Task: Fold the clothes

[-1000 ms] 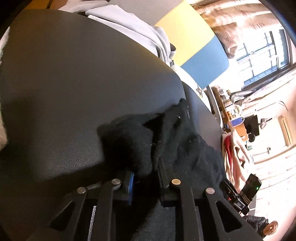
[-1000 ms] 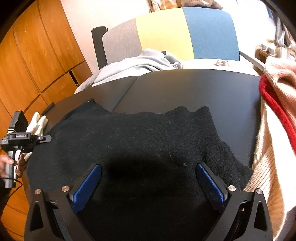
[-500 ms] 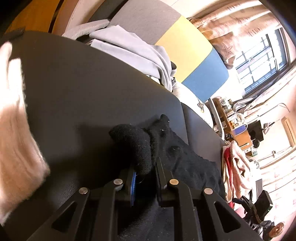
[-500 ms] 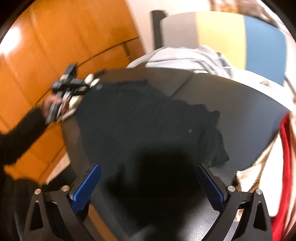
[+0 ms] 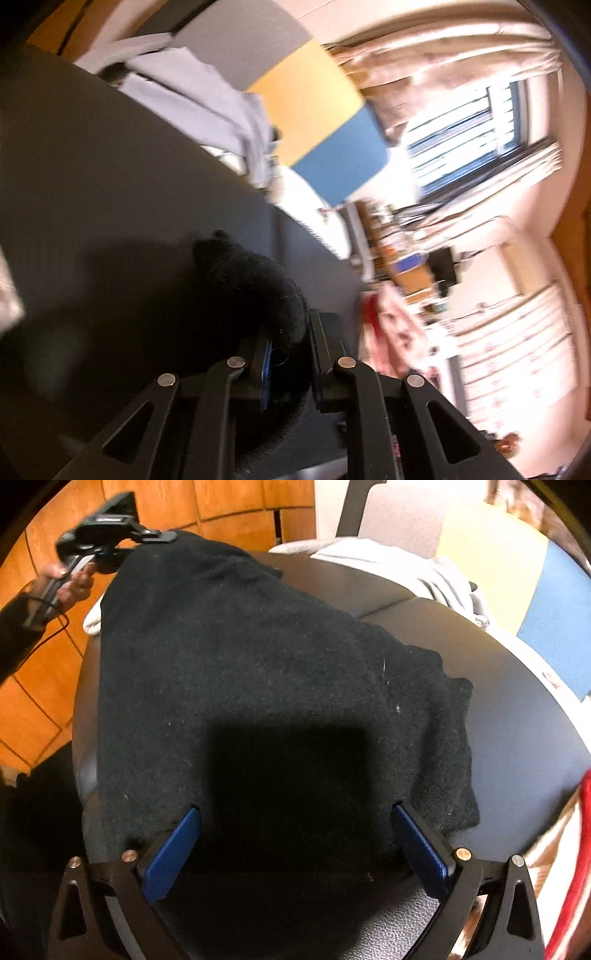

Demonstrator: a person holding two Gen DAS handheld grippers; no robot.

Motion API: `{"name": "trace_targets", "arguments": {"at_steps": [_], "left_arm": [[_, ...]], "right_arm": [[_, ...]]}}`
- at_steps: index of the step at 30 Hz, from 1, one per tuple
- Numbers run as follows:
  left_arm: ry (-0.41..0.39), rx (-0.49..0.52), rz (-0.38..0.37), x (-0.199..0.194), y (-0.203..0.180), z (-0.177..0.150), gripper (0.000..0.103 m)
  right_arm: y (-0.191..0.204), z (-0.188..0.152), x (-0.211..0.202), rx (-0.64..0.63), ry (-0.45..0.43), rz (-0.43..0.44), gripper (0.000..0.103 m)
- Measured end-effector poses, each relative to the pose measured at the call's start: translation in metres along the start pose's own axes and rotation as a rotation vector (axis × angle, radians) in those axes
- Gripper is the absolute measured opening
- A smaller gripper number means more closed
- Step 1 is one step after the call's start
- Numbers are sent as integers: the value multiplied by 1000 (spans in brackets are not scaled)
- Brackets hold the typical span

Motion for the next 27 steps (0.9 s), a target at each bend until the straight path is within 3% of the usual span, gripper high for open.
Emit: {"name": "trace_targets", "arguments": {"at_steps": [11, 16, 18, 23, 26, 27], "left_arm": [[-16, -7, -145, 43, -106, -9, 13], [2, 25, -177, 73, -151, -24, 0], [12, 42, -190, 86, -168, -30, 0], [89, 76, -117, 116, -175, -48, 0], [115, 172, 6, 111, -163, -52, 6], [138, 207, 63, 108, -156, -56, 14]], "right_arm": [[5, -4, 1, 63, -91, -36, 103], [2, -7, -3, 62, -102, -41, 103], [1, -7, -4, 65, -108, -35, 103], [1, -5, -5, 65, -125, -28, 103], [0, -6, -7, 75, -140, -12, 103], [0, -5, -8, 77, -144, -7, 103]]}}
Point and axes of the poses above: each gripper's, at about its wrist camera, not at the fingertips, and x roughly the way its jaws point, y to its left, z to its top, the point moved 8 cm from there along x, roughly the way its jaws point, and after that the axes turned 1 degree about y, right-handed, at the moved point
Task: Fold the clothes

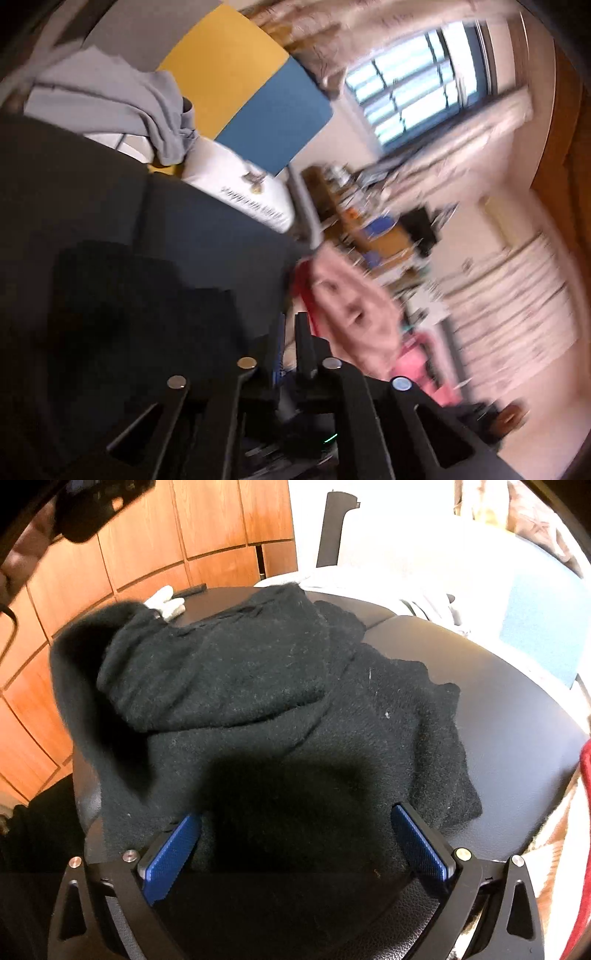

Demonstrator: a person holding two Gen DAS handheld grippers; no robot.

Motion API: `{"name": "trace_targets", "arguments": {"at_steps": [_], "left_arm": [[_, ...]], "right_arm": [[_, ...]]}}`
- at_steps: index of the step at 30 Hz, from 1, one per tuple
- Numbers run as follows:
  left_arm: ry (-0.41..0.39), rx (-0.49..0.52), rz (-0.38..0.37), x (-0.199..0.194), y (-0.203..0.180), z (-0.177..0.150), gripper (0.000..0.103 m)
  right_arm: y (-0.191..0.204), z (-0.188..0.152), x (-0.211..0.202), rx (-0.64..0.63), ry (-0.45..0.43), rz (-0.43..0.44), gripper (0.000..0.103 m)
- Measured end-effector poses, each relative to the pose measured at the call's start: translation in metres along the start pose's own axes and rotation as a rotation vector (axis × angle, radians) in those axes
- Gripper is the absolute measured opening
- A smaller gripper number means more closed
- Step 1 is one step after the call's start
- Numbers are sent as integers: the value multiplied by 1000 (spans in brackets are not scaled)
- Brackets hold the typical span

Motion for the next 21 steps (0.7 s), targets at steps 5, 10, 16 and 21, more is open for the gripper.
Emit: {"name": "trace_targets", "arguments": {"at_steps": [5, 10, 16, 21], "left_arm": [[176, 103, 156, 18, 22, -28, 28], [368, 163, 177, 64, 22, -40, 66], [579, 121, 270, 105, 28, -42, 77], [721, 207, 480, 134, 31, -52, 77]], "right_arm": [[-2, 1, -2, 22, -18, 32, 103], [0, 1, -1, 4, -13, 11, 103], [-3, 3, 0, 5, -19, 16, 103], [-5, 3, -2, 19, -35, 38, 103]]}}
Point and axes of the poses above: each gripper's, at about its wrist camera, not at the fingertips, and x roughly the way its jaws point, y to its left, z to its top, the point moved 8 cm from there along x, roughly the way its jaws point, and after that the axes turned 1 degree about y, right-handed, at the moved point
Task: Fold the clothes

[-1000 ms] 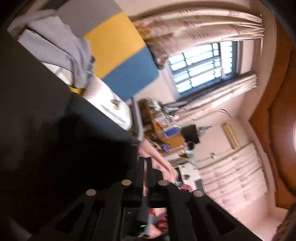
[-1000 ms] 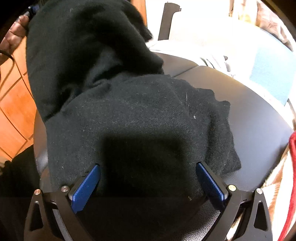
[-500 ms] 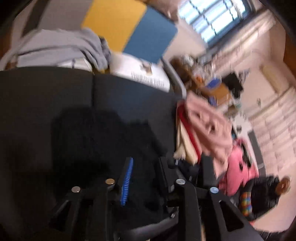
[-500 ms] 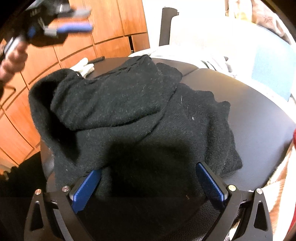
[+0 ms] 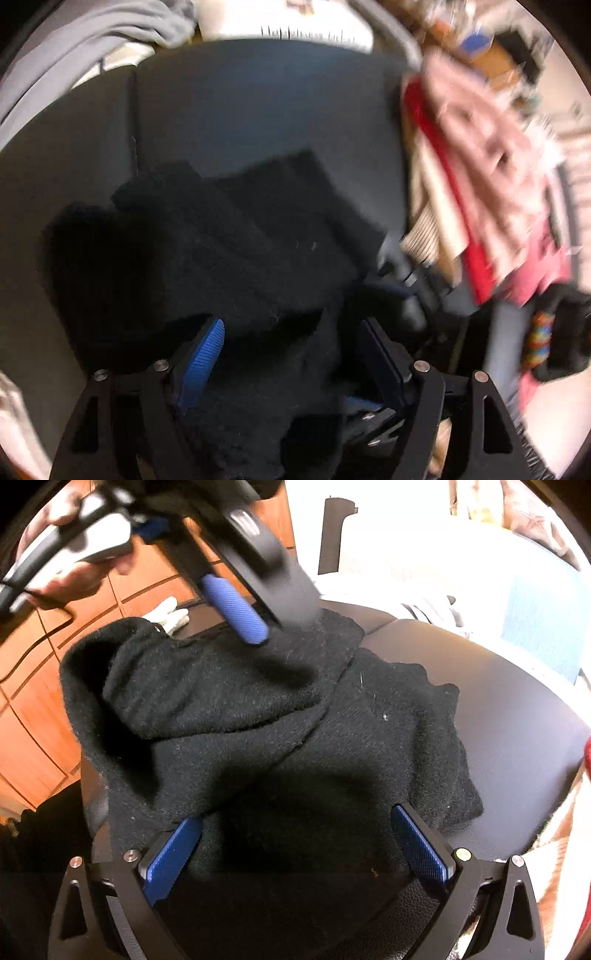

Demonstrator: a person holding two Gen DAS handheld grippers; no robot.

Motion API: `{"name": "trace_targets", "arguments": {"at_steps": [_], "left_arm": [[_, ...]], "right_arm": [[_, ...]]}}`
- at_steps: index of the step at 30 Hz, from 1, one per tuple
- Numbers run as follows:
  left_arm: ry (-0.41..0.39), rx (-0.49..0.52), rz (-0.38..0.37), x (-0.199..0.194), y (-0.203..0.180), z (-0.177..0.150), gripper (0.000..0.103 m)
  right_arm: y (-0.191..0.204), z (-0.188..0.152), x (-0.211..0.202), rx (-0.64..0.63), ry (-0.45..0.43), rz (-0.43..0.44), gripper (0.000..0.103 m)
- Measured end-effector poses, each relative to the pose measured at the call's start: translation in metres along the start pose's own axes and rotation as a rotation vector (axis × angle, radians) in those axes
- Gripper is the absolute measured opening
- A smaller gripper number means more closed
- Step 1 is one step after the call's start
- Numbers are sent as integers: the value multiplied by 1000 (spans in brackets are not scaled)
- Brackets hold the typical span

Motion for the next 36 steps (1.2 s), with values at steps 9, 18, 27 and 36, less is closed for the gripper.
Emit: {"name": "trace_targets", "arguments": {"at_steps": [9, 18, 27, 36], "left_arm": [[157, -50, 169, 34, -1, 13, 82], [98, -135, 88, 20, 19, 1, 78], [40, -127, 111, 2, 44, -25, 61], [-17, -33, 128, -10, 44, -39, 30]], "right_arm": [[-4, 2, -4, 21, -29, 39, 103], [-7, 4, -4, 27, -38, 51, 103], [-6, 6, -1, -7, -23, 37, 103], [-7, 8, 4, -36, -6, -5, 103]]}}
Point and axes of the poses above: each gripper's, at about its wrist camera, not at the fingertips, and x roughly the way its jaws point, y to its left, z to its top, the point moved 8 cm from there along x, roughly the way its jaws point, and after that the axes turned 1 degree about y, right-handed, at the moved point
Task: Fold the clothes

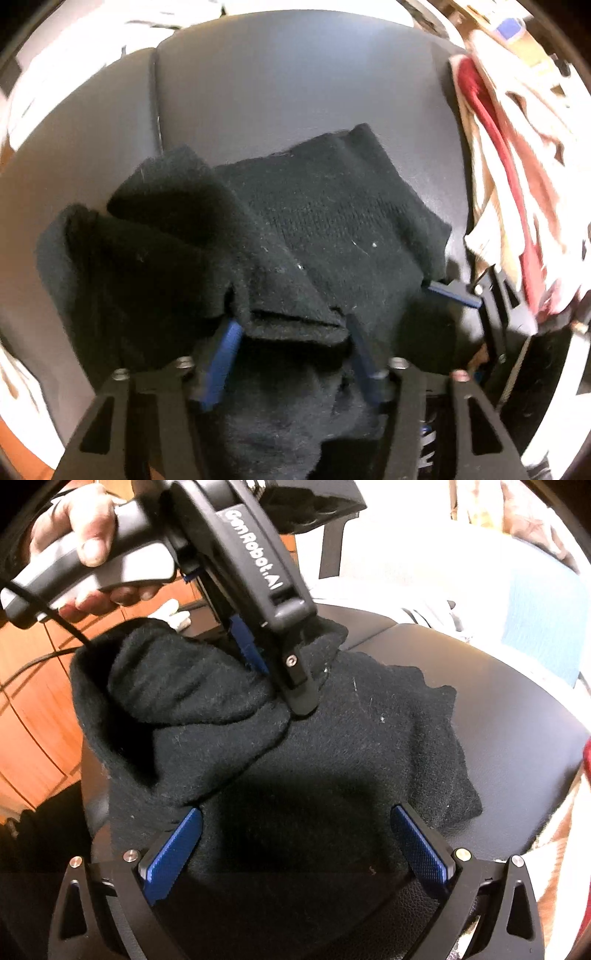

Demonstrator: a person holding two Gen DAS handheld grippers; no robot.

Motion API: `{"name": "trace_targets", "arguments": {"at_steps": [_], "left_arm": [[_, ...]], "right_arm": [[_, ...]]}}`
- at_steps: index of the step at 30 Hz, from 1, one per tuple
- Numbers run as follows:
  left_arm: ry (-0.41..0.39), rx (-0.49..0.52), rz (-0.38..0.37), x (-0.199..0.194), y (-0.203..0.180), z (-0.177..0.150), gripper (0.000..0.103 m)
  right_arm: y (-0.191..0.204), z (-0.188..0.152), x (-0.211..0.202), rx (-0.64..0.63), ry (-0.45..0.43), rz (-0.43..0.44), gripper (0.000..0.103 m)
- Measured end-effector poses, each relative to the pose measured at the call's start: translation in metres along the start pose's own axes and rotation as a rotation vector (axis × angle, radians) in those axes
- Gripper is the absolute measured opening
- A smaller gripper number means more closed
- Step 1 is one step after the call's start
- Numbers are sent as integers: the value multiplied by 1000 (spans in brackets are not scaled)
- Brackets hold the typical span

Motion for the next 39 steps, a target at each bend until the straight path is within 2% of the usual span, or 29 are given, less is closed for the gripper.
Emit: {"name": "trace_targets", "arguments": {"at_steps": [1, 4, 8, 11, 13, 16, 17, 20, 23, 26, 27, 30, 33, 35, 37, 38, 39], "left_arm": [[-11, 1, -18, -3, 1, -1, 21], [-50, -39, -134, -14, 14, -7, 15], [-169, -152, -413, -37, 45, -26, 13], [-307, -206, -614, -64, 79, -19, 13], [-409, -237, -739, -82, 99, -28, 13], [-587, -296, -937, -97, 134, -49, 13], [-626, -308, -980, -101, 144, -56, 13], [-694, -325, -1061, -114, 164, -72, 13], [-719, -284, -1131, -128, 155, -73, 13], [-749, -220, -1224, -148, 119, -63, 12], [-754, -194, -1253, -152, 100, -56, 4], [-738, -110, -1316, -162, 51, -32, 0], [-680, -60, -1311, -165, 22, -9, 0], [-637, -44, -1280, -156, 0, 10, 0], [-593, -59, -1262, -143, -7, 10, 0], [-587, -68, -1247, -141, -6, 7, 0], [-598, -81, -1181, -136, -1, 7, 4]], "right_arm": [[0, 0, 0, -3, 1, -4, 103], [-1, 2, 1, -9, 4, -12, 103], [-3, 3, 2, -14, 6, -17, 103], [-6, 5, 2, -12, 6, -14, 103], [-7, 6, 2, -12, 6, -14, 103], [-9, 26, 18, -15, 10, -16, 103], [-8, 25, 18, -17, 12, -20, 103], [-5, 21, 20, -31, 23, -40, 103], [-3, 10, 16, -42, 31, -56, 103], [-3, 9, 15, -46, 36, -67, 103], [-3, 8, 15, -49, 37, -72, 103], [-3, 10, 16, -53, 38, -79, 103], [-6, 11, 19, -53, 39, -78, 103], [-7, 12, 20, -51, 38, -75, 103], [-8, 13, 21, -49, 36, -72, 103], [-9, 14, 22, -48, 35, -71, 103], [-10, 14, 22, -48, 34, -69, 103]]}}
Point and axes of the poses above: each gripper's, at about its wrist camera, not at the fingertips, and x roughly the way its jaws point, y to its left, z to its top, the point moved 8 cm from there along x, roughly the way its jaws point, and after that the axes turned 1 degree about y, right-handed, at the moved point
